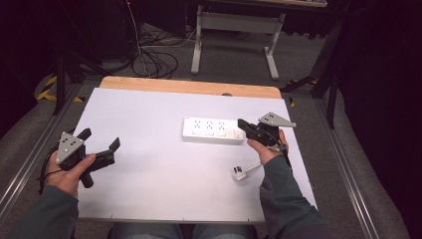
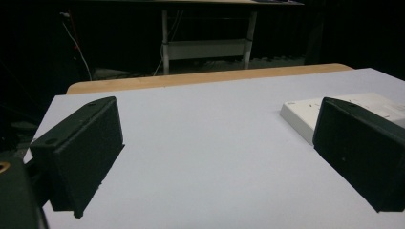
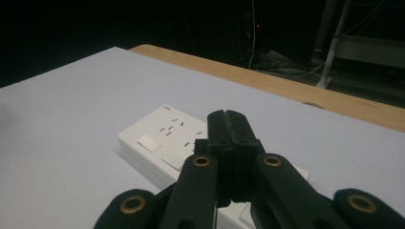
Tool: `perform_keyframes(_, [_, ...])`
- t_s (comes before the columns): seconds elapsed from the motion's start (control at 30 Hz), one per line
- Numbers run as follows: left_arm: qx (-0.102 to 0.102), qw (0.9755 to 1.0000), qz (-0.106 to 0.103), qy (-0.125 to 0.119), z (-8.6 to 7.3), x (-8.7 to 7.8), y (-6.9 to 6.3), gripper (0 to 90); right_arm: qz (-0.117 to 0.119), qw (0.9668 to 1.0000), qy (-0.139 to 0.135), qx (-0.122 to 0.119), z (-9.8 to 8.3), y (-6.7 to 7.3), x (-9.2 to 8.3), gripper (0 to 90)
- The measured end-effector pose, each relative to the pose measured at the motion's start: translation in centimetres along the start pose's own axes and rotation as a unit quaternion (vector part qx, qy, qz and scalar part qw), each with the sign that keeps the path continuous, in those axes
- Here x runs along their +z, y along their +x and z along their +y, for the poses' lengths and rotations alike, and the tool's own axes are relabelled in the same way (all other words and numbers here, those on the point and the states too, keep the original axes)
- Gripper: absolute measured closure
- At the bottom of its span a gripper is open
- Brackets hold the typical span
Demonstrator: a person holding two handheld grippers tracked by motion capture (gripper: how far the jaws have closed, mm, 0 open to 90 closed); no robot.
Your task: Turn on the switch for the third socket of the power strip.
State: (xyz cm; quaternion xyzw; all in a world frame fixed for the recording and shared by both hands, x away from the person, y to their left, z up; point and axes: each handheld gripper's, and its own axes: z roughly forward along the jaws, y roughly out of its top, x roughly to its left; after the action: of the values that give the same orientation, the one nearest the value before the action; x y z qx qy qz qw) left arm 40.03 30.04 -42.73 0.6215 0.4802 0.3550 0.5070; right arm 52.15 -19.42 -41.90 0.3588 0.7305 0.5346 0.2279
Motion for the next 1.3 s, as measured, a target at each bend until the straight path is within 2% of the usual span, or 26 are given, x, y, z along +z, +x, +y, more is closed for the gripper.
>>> perform_keyframes(0.3, [-0.001,1.0,0.001,0.001,0.0,0.0,0.0,3.7,0.006,1.0,-0.002,0.001,-0.2,0.2,-0.4,90.0])
perform_keyframes(0.53, [0.003,1.0,-0.003,-0.005,0.0,0.0,0.0,3.8,0.009,0.9999,-0.011,0.005,-0.3,0.3,-0.9,90.0])
perform_keyframes(0.77, [-0.001,1.0,-0.002,-0.001,0.0,0.1,0.0,3.9,0.016,0.9997,-0.02,0.007,-0.4,0.5,-1.4,90.0])
perform_keyframes(1.3, [-0.001,1.0,-0.003,-0.002,0.0,0.1,0.0,3.9,0.015,0.9994,-0.026,0.016,-0.7,0.4,-2.4,89.3])
